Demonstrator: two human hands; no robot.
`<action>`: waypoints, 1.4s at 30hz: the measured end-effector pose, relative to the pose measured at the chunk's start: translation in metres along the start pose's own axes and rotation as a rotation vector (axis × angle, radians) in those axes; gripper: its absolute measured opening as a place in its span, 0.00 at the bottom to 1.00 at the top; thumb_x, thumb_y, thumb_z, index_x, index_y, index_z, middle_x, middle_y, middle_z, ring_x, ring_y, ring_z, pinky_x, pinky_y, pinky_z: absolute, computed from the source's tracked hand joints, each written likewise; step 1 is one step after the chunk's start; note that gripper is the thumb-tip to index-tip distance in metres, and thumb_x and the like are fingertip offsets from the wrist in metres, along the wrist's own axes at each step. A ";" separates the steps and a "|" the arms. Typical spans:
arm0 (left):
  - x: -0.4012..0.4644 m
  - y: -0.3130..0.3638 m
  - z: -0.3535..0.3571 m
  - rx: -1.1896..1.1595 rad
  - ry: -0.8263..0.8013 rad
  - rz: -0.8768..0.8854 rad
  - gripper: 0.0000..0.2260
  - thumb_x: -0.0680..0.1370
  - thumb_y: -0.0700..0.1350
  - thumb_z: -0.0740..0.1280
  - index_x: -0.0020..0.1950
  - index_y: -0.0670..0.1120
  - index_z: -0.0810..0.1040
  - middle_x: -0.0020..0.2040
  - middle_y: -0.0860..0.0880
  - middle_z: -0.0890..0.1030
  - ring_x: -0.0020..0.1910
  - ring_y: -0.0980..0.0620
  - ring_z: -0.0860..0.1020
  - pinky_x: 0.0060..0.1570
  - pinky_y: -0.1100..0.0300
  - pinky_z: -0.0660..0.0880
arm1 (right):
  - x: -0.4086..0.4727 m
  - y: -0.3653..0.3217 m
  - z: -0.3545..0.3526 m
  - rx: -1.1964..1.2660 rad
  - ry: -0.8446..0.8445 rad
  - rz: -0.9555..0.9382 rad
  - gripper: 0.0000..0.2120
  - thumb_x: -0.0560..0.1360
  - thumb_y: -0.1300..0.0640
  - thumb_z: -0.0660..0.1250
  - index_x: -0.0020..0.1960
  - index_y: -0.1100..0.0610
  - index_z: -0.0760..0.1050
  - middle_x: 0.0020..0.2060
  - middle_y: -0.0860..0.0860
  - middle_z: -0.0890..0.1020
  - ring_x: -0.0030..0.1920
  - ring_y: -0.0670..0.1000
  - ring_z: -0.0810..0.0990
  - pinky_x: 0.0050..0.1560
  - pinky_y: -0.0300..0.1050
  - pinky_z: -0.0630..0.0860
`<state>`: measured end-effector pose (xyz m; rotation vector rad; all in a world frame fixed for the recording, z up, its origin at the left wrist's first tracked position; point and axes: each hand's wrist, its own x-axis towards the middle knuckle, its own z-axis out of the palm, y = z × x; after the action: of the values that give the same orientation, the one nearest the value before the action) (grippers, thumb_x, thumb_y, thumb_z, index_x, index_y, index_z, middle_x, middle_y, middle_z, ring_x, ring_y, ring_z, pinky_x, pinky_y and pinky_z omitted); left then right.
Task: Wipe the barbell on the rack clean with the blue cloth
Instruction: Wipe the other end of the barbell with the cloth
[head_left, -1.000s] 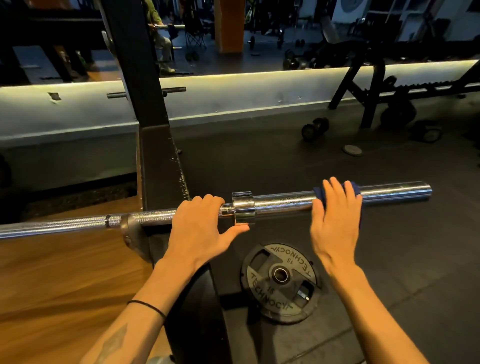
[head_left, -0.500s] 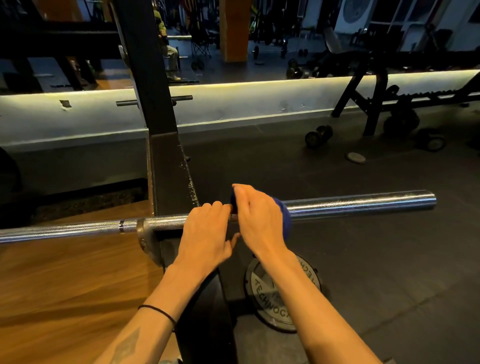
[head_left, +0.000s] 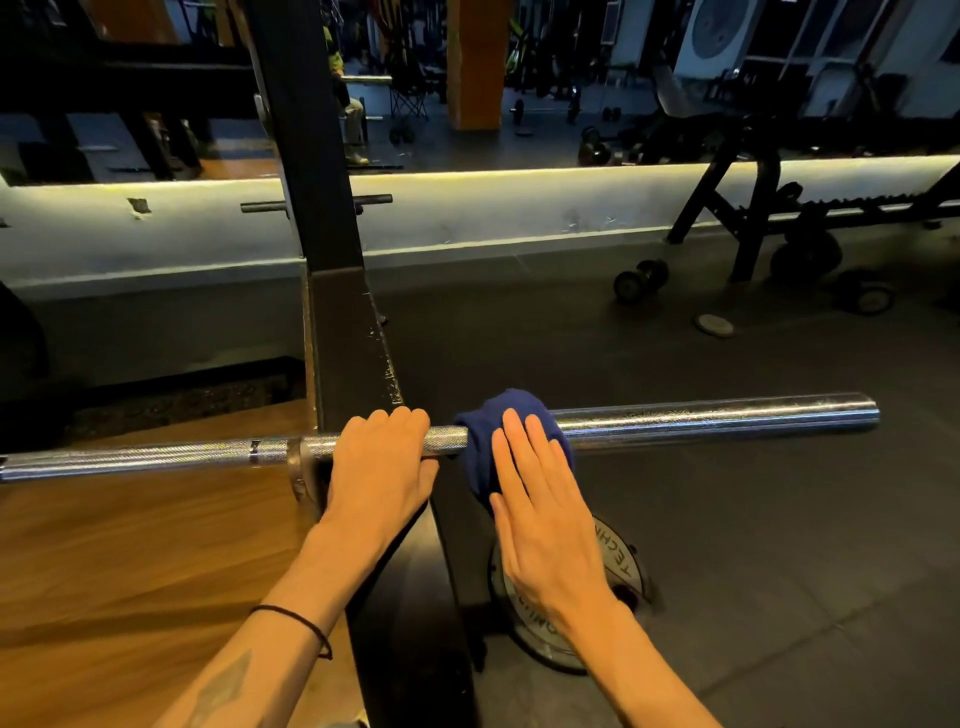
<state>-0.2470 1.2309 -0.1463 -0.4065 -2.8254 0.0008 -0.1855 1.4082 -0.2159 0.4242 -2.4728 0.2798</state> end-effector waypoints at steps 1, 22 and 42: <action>0.000 0.000 0.000 0.005 0.002 -0.002 0.11 0.79 0.55 0.63 0.58 0.52 0.72 0.52 0.51 0.77 0.50 0.50 0.76 0.51 0.55 0.70 | 0.006 0.000 -0.001 0.018 0.013 0.009 0.29 0.83 0.54 0.56 0.81 0.62 0.57 0.81 0.57 0.58 0.81 0.58 0.55 0.80 0.56 0.52; 0.017 -0.008 0.006 0.085 -0.076 0.056 0.26 0.75 0.72 0.55 0.51 0.51 0.71 0.47 0.51 0.80 0.46 0.49 0.81 0.41 0.56 0.67 | 0.096 -0.009 -0.015 -0.112 -0.148 0.222 0.13 0.81 0.52 0.57 0.46 0.55 0.77 0.42 0.53 0.80 0.41 0.55 0.78 0.43 0.50 0.70; 0.008 0.001 0.006 0.056 -0.065 -0.009 0.15 0.79 0.62 0.60 0.54 0.52 0.69 0.52 0.52 0.77 0.50 0.51 0.76 0.49 0.56 0.68 | 0.122 0.003 -0.031 0.017 -0.476 0.370 0.18 0.83 0.49 0.54 0.44 0.56 0.77 0.42 0.53 0.79 0.44 0.57 0.78 0.49 0.52 0.73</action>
<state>-0.2560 1.2344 -0.1495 -0.3882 -2.8833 0.0932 -0.2638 1.3919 -0.1183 0.0313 -3.0153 0.3842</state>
